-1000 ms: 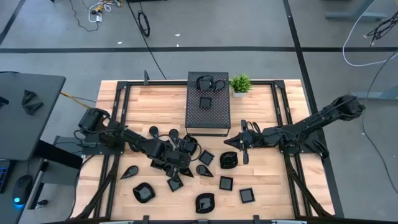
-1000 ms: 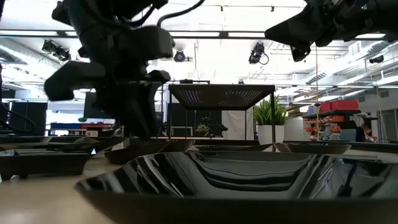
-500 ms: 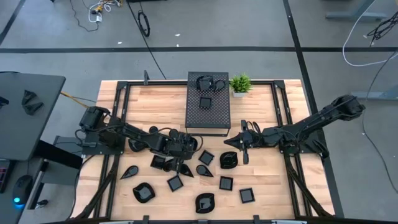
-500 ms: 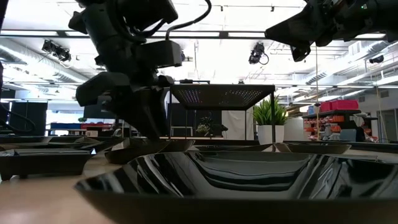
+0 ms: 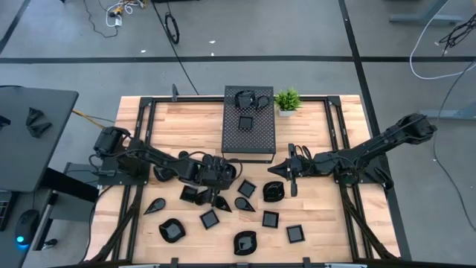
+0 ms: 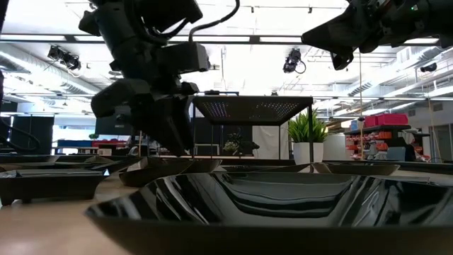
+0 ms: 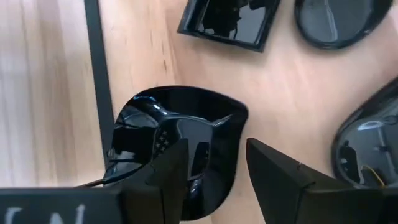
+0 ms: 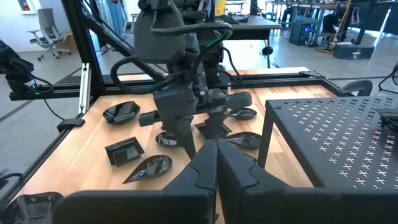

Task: Pick & Place Mini shaped plates
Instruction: Stack the black square plate on top of the black square plate on the shelf

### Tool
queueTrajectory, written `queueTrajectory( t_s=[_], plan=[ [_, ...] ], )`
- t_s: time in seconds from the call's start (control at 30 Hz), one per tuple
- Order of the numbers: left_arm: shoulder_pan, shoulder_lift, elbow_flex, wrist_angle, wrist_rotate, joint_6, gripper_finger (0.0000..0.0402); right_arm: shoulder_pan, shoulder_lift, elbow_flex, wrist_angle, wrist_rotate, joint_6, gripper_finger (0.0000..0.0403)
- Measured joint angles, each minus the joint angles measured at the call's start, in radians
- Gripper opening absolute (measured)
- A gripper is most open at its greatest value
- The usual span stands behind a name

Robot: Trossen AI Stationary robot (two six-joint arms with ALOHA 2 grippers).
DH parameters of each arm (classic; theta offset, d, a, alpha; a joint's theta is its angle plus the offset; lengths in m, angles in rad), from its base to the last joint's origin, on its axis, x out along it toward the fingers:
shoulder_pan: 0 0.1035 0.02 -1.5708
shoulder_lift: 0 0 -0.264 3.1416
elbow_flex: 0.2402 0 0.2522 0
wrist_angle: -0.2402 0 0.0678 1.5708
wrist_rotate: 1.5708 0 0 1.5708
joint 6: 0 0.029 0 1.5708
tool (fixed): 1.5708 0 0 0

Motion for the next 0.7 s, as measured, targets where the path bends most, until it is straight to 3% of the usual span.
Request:
queueTrajectory(
  t_s=[0.17,0.4,0.7],
  plan=[
    [0.001,0.002,0.0,0.015,0.107,0.016,0.0169,0.0,0.0,0.0,0.0,0.0,0.0,0.0008],
    [-0.057,0.002,0.0,0.012,0.126,0.037,0.0169,0.0,0.0,0.0,0.0,0.0,0.002,0.0008],
    [-0.136,-0.018,0.001,-0.189,0.125,-0.17,0.0169,0.0,0.0,0.0,-0.001,0.0,0.004,0.0008]
  ],
)
